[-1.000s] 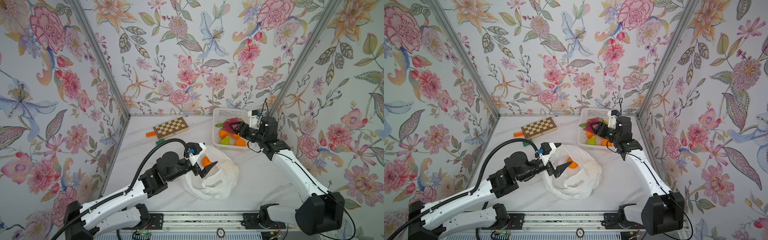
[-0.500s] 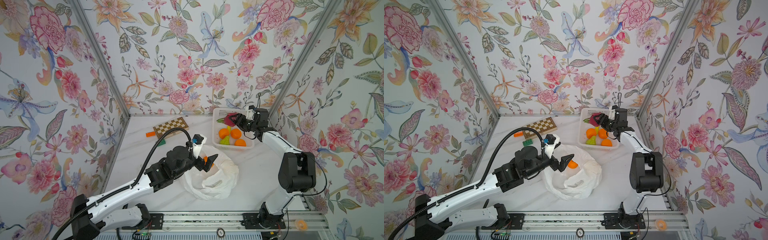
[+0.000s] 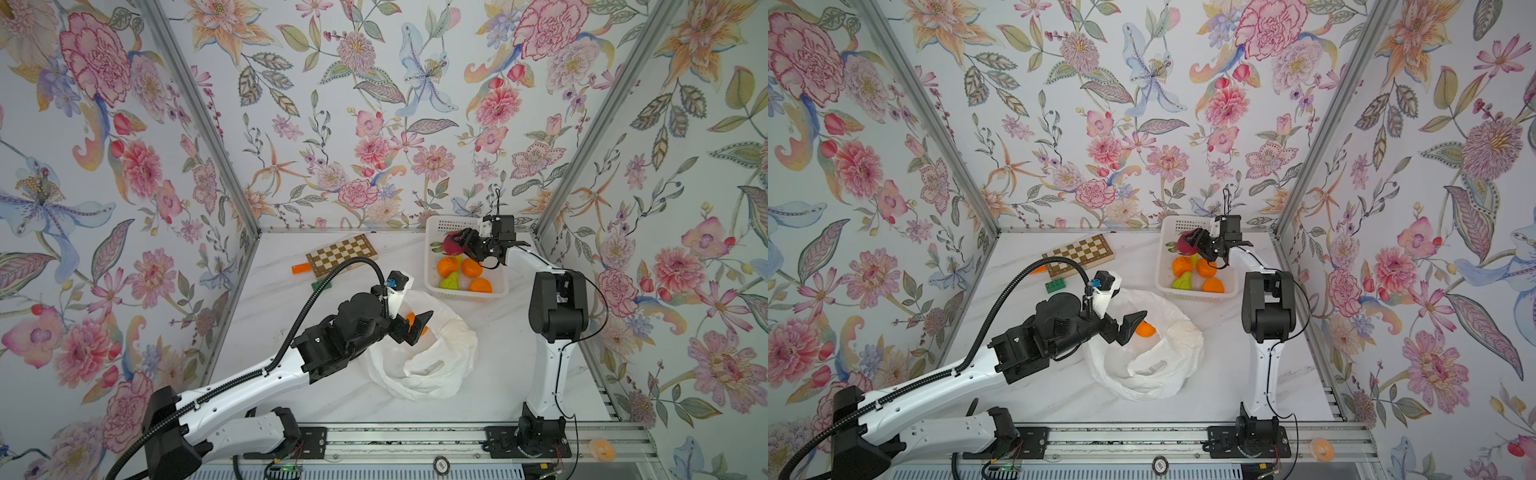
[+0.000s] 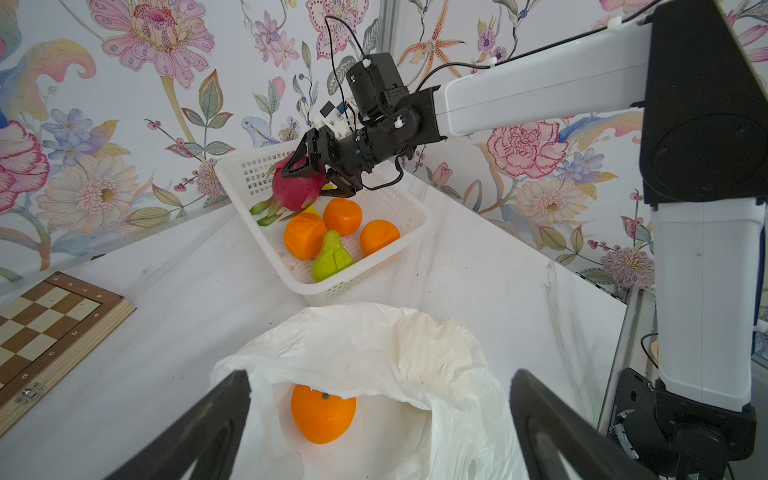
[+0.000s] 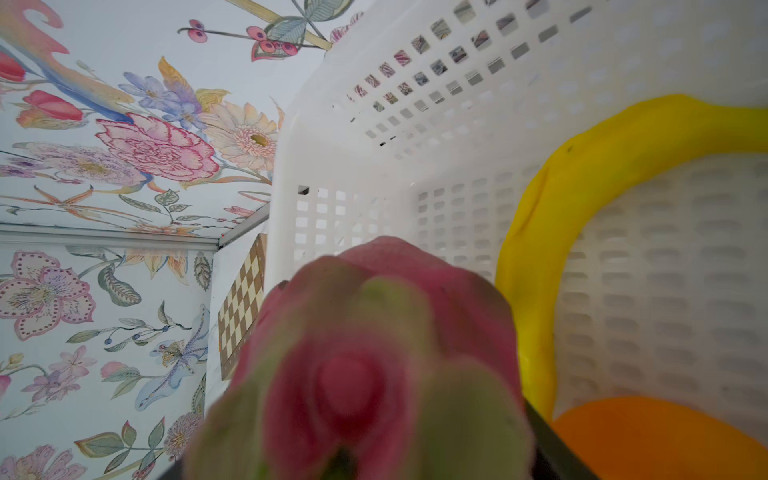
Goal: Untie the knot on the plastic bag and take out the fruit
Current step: 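Carry the dragon fruit with the right gripper to the basket while the left withdraws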
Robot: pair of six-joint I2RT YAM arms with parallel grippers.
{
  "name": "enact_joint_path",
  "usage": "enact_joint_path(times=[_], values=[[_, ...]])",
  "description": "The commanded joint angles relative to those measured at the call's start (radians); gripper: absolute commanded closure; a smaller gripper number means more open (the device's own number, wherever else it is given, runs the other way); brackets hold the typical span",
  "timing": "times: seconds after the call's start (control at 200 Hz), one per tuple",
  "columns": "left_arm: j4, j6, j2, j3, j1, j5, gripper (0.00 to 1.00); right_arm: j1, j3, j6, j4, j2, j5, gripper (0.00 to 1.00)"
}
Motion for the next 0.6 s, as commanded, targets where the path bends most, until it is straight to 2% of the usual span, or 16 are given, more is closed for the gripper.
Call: enact_joint_path(times=[0.0, 0.22, 0.35, 0.395, 0.595], values=[[-0.007, -0.011, 0.007, 0.020, -0.010, -0.024, 0.01, 0.007, 0.072, -0.031, -0.076, 0.041, -0.026, 0.42], [-0.007, 0.002, 0.031, 0.028, -0.011, -0.019, 0.01, 0.017, 0.188, -0.073, -0.198, 0.100, 0.012, 0.22], [-0.018, 0.005, 0.044, 0.040, -0.011, -0.013, 0.01, 0.020, 0.217, -0.086, -0.233, 0.085, 0.059, 0.12], [-0.022, 0.007, 0.046, 0.044, -0.011, -0.012, 0.01, 0.019, 0.214, -0.093, -0.237, 0.070, 0.073, 0.02], [-0.026, 0.011, 0.045, 0.042, -0.010, -0.011, 0.01, 0.015, 0.187, -0.119, -0.261, -0.009, 0.131, 0.01]])
